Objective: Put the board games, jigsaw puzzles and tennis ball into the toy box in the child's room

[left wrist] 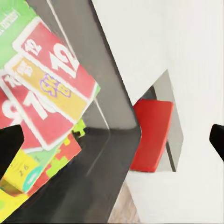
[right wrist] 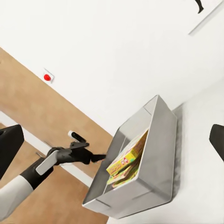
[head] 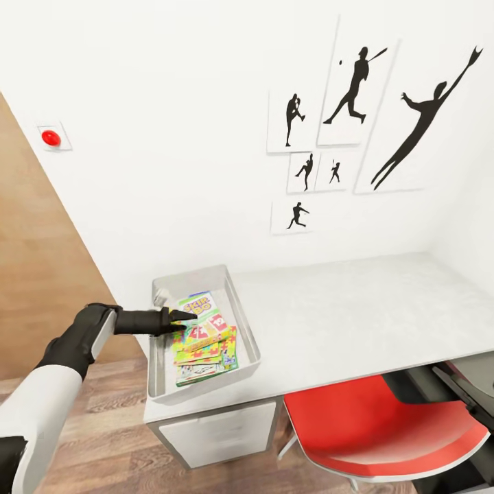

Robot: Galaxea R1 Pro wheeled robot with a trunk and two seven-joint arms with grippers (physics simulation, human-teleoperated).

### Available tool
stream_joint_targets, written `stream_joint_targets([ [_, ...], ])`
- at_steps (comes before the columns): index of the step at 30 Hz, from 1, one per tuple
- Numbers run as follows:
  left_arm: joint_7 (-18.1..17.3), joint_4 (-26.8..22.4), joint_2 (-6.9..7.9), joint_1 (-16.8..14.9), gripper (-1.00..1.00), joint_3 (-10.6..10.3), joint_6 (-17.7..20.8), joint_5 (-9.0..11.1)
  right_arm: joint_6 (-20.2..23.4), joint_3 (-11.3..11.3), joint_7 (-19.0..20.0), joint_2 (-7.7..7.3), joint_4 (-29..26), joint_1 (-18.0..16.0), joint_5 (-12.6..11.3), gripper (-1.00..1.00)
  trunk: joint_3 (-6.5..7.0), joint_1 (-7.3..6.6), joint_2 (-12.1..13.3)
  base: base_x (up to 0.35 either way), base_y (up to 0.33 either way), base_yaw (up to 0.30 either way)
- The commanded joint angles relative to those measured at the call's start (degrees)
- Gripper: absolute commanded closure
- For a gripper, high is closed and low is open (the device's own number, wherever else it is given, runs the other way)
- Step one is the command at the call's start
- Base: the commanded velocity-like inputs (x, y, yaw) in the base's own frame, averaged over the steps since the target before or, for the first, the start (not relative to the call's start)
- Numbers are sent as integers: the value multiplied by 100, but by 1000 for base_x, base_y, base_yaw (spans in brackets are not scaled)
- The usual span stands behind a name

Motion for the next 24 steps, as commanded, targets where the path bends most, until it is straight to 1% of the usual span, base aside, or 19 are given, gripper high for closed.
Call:
stream_joint_targets([
  [1, -169, -107, 23, 16, -100, -10, 37, 1, 52, -2, 11, 0, -1, -5, -13, -100, -4, 4, -10, 0, 0, 0],
  [2, -586, -438, 142, 136, -100, -51, 37, -5, 49, -2, 18, 1, -1, -6, -14, -100, 4, 4, -10, 0, 0, 0],
  [3, -783, -623, 231, 219, -100, -73, 33, -5, 48, -4, 21, -1, -1, -7, -12, -100, 12, 4, -10, 0, 0, 0],
  [4, -868, -707, 277, 261, -100, -81, 27, -5, 47, -3, 22, -2, -1, -5, -13, -100, 21, 4, -10, 0, 0, 0],
  [5, -1018, -853, 367, 352, -100, -90, 16, -2, 46, -3, 23, -4, -1, -5, -13, -100, 29, 4, -10, 0, 0, 0],
  [6, -1089, -917, 411, 400, -100, -93, 10, 0, 46, -3, 24, -4, -1, -3, -13, -100, 38, 4, -10, 0, 0, 0],
  [7, -1236, -1038, 497, 497, -100, -95, 0, 2, 46, -3, 26, -5, -1, -5, -14, -100, 47, 4, -10, 0, 0, 0],
  [9, -1393, -1140, 589, 596, -100, -91, -23, 4, 46, -2, 29, -5, -1, -4, -12, -100, 65, 4, -10, 0, 0, 0],
  [10, -1570, -1221, 681, 702, -100, -79, -79, 5, 46, -2, 31, -6, -1, -6, -13, -100, 75, 4, -10, 0, 0, 0],
  [11, -1663, -1251, 727, 758, -100, -72, -126, 5, 44, -2, 32, -6, -1, -6, -13, -100, 84, 4, -10, 0, 0, 0],
  [12, -1854, -1293, 819, 866, -100, -56, -251, 14, 43, -2, 33, -6, -1, -5, -13, -100, 93, 4, -10, 0, 0, 0],
  [13, -1956, -1309, 865, 918, -100, -48, -327, 18, 41, -4, 33, -6, -1, -6, -13, -100, 102, 4, -10, 0, 0, 0],
  [14, -2163, -1329, 951, 1019, -100, -36, -489, 22, 40, -3, 34, -6, -1, -5, -14, -100, 111, 4, -10, 0, 0, 0],
  [15, -2253, -1333, 991, 1070, -100, -30, -573, 26, 39, -3, 34, -4, -1, -6, -14, -100, 121, 4, -10, 0, 0, 0],
  [17, -2298, -1338, 1073, 1176, -100, -13, -738, 36, 38, -3, 37, -2, -1, -6, -12, -100, 139, 4, -10, 0, 0, 0],
  [18, -2298, -1340, 1142, 1294, -100, 33, -889, 56, 38, -3, 40, 0, -1, -7, -10, -100, 148, 4, -10, 0, 0, 0],
  [20, -2298, -1350, 1191, 1418, -100, 125, -1011, 96, 37, -2, 41, 1, -1, -6, -8, -100, 167, 4, -10, 0, 0, 0],
  [21, -2298, -1359, 1222, 1542, -100, 262, -1109, 160, 34, -2, 42, 1, -1, -5, -7, -100, 176, 4, -10, 0, 0, 0],
  [24, -2298, -1368, 1249, 1713, -100, 505, -1248, 281, 31, -2, 43, 10, -1, -4, -4, -100, 204, 4, -10, -2, 0, 0],
])
